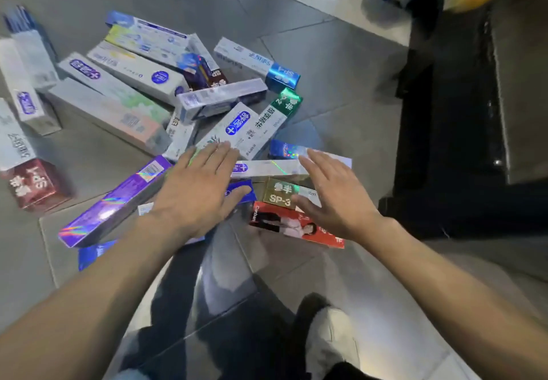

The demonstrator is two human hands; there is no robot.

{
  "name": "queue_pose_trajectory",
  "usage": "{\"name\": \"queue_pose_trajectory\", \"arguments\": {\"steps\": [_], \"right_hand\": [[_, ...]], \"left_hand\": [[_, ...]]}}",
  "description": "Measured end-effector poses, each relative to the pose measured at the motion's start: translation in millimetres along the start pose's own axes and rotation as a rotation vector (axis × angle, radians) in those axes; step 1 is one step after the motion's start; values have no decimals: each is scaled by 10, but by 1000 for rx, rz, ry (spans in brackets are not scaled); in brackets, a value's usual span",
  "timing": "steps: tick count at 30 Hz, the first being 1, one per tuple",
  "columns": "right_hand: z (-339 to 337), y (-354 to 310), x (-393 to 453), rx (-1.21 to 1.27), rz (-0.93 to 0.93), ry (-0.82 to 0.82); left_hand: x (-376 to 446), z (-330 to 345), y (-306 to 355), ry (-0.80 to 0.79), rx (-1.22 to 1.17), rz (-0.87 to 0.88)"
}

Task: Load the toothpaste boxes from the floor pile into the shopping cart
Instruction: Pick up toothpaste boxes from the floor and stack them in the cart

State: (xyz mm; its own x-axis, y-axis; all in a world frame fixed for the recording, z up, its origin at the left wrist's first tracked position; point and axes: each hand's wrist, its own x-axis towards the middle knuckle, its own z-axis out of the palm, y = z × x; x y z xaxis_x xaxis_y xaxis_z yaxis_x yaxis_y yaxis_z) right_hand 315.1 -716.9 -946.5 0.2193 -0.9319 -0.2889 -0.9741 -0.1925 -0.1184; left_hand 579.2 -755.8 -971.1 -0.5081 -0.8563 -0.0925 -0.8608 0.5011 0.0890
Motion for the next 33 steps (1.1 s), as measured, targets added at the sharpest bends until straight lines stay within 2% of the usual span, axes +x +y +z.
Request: {"name": "queue_pose_trajectory", "arguments": {"steps": [4,8,14,20,25,33], "right_hand": [[229,203,-50,-1,25,11],[180,362,-186,67,122,16],[247,480,-347,85,172,20],[370,614,-445,124,221,20],[447,642,-496,194,267,2],[516,629,-537,239,303,1]], "left_hand": [[44,273,21,-28,40,12],[-44,335,178,-69,28,53],[38,494,571,-16,-16,140],[29,746,736,-162,7,115],[-48,871,784,-129,37,91],[-123,815,766,-118,57,157]]}}
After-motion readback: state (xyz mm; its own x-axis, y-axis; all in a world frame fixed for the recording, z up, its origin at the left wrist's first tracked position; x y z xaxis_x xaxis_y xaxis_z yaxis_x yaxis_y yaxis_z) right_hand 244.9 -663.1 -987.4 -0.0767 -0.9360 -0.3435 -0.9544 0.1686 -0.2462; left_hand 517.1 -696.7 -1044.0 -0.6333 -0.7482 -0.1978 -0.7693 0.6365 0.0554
